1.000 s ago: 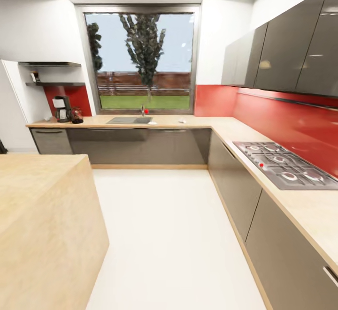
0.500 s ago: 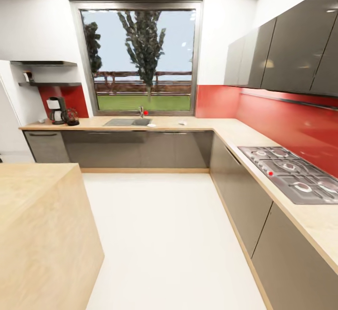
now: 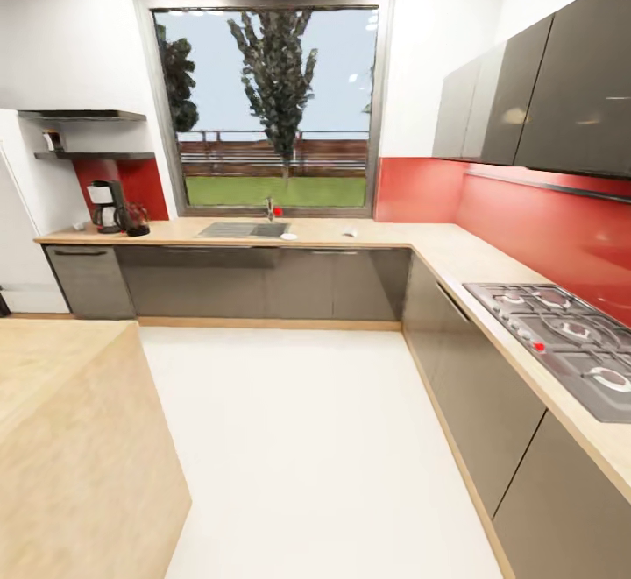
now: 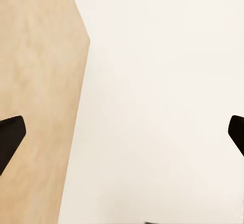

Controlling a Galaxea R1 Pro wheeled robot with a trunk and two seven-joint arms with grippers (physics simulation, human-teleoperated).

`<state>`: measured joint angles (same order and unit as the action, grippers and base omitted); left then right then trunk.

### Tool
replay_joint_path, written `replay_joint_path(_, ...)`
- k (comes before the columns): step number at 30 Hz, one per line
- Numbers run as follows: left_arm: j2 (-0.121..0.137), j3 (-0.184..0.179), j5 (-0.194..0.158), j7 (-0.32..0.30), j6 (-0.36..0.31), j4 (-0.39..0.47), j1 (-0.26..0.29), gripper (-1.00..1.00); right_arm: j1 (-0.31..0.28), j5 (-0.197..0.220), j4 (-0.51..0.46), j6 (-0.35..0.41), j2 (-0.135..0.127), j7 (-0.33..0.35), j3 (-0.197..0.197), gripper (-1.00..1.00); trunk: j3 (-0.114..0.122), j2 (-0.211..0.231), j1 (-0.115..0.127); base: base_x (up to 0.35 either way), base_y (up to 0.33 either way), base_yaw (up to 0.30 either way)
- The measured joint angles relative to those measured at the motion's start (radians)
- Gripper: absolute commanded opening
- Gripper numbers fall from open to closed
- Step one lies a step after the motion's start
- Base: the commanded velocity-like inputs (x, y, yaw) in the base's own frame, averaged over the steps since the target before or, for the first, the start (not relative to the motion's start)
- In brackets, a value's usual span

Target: Set up a coffee station on the kitchen countertop: keep the coffee maker on the countertop, move the bottle of coffee from the kitchen shelf to the counter next to the coffee maker, place a paper coffee filter on top of the coffee maker, put the saucer next to the coffee maker with the coffee cup on the saucer, and place the electric kettle next to the coffee maker.

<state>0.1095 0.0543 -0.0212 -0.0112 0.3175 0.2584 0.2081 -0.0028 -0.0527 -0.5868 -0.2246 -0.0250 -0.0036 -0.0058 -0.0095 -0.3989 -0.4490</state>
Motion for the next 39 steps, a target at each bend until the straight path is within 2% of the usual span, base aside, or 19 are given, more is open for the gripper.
replay_joint_path(39,-0.002,-0.001,-0.001,0.000,0.000,-0.001,0.001,1.00,0.000,-0.001,0.004,0.000,0.001,-0.001,0.000,1.00,0.000,0.000,0.000,0.335,0.000,0.001)
